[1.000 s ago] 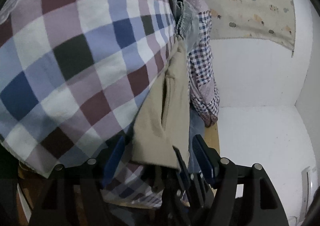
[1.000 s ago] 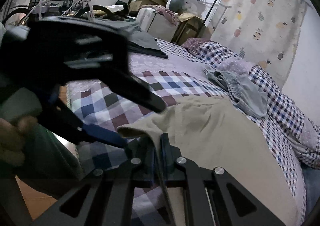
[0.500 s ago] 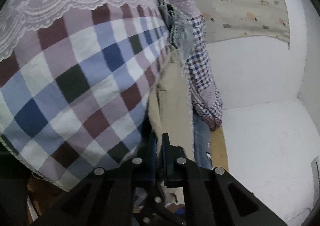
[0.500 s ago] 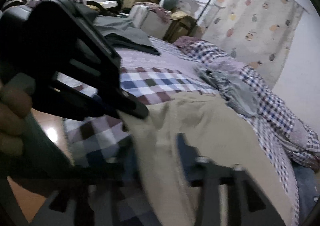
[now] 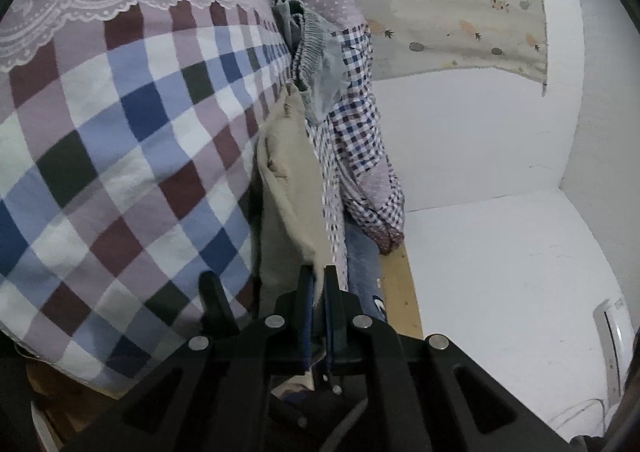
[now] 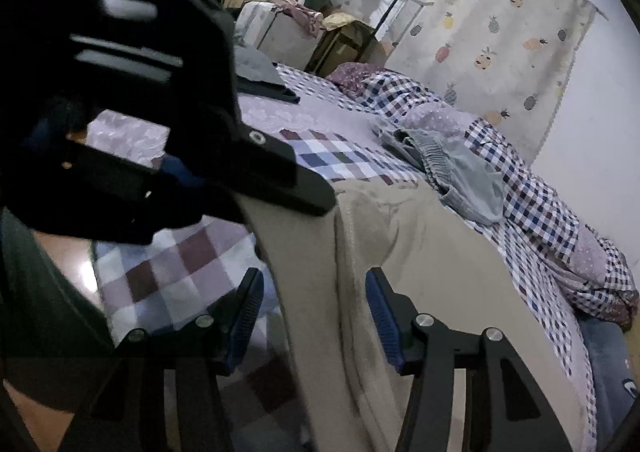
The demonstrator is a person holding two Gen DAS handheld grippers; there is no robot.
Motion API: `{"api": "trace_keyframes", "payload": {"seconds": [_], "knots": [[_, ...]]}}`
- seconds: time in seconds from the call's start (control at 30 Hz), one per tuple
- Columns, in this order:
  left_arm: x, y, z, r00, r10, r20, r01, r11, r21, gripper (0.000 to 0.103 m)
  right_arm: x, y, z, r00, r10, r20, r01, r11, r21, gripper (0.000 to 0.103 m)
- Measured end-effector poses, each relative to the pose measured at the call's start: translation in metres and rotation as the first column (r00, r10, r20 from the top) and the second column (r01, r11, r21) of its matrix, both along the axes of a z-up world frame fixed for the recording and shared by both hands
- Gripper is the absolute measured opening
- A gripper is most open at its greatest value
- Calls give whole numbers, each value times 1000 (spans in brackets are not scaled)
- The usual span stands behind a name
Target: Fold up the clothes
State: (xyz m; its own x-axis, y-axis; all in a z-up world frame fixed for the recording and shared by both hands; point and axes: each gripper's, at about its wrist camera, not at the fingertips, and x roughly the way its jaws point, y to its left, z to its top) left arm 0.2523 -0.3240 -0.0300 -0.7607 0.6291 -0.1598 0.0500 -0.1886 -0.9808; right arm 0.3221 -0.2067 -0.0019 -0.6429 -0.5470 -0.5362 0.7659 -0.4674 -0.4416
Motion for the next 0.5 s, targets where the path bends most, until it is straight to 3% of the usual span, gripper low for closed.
{"api": "trace_keyframes", "payload": {"seconds": [0.13, 0.2, 0.33, 0.4, 0.43, 0.5], "knots": [[-9, 1, 0, 1000, 3, 6, -3, 1000, 3, 3, -14, -2, 3, 999, -4, 35, 4, 1000, -9, 55], [-5, -1, -1, 1000, 2, 18, -2, 1000, -8, 3, -21, -4, 5, 999, -5, 53, 6, 1000, -14, 48], [-4, -2, -3, 999, 5, 51, -4, 1000, -29, 3, -36, -6, 8, 996, -8, 90, 10, 1000, -22, 15], [-5, -5, -1, 998, 14, 66, -11, 999, -47, 5, -42, -7, 10, 994, -3, 109, 6, 1000, -25, 9], [-7, -8, 1, 997, 21, 80, -16, 998, -55, 11, -45, -6, 10, 993, 0, 121, 3, 1000, -30, 8], [-9, -15, 5, 996, 37, 82, -32, 997, -66, 34, -48, -4, 13, 990, 7, 140, -1, 999, -44, 7]]}}
